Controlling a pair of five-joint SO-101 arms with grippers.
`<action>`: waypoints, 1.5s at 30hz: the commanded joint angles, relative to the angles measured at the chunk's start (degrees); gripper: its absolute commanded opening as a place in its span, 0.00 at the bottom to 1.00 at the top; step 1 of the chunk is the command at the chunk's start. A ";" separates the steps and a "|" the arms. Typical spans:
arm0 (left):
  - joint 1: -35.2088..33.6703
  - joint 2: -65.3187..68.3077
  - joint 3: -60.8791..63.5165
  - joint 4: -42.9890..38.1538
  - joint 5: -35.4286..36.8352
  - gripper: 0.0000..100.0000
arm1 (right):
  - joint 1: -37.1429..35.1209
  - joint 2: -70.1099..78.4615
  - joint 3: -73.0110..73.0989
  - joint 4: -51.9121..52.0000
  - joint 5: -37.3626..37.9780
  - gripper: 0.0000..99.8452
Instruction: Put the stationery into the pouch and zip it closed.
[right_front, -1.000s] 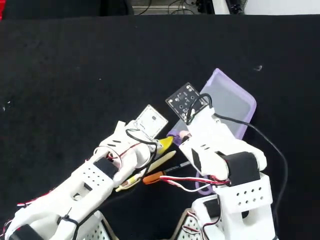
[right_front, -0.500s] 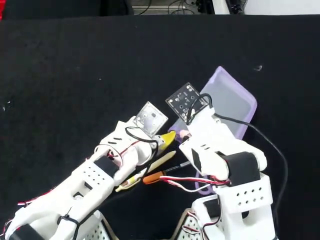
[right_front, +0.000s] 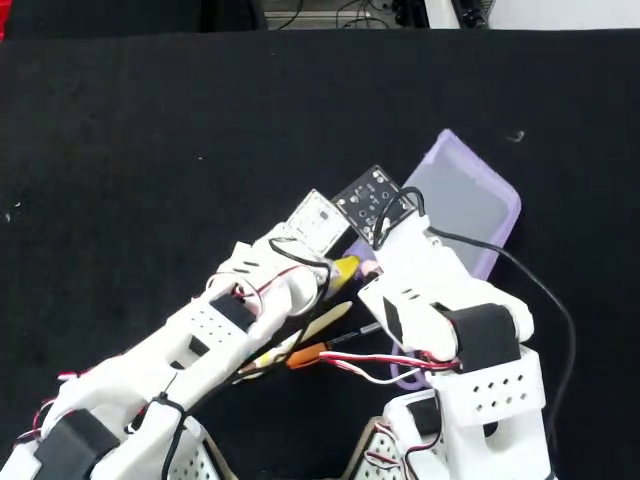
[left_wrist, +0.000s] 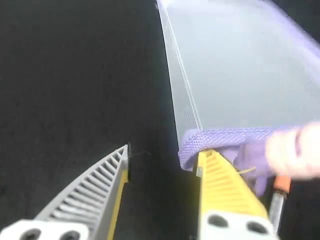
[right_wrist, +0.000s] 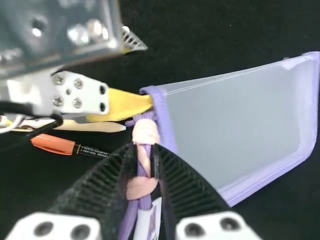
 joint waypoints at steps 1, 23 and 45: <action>0.75 0.26 -3.74 -5.98 0.44 0.22 | 0.97 0.13 -2.77 0.35 0.18 0.01; -5.32 9.32 -11.38 -6.24 0.44 0.03 | 10.81 -0.13 -4.09 1.41 2.20 0.01; -10.77 0.26 -13.14 3.08 24.00 0.03 | -0.97 -0.13 25.45 -42.81 -20.48 0.19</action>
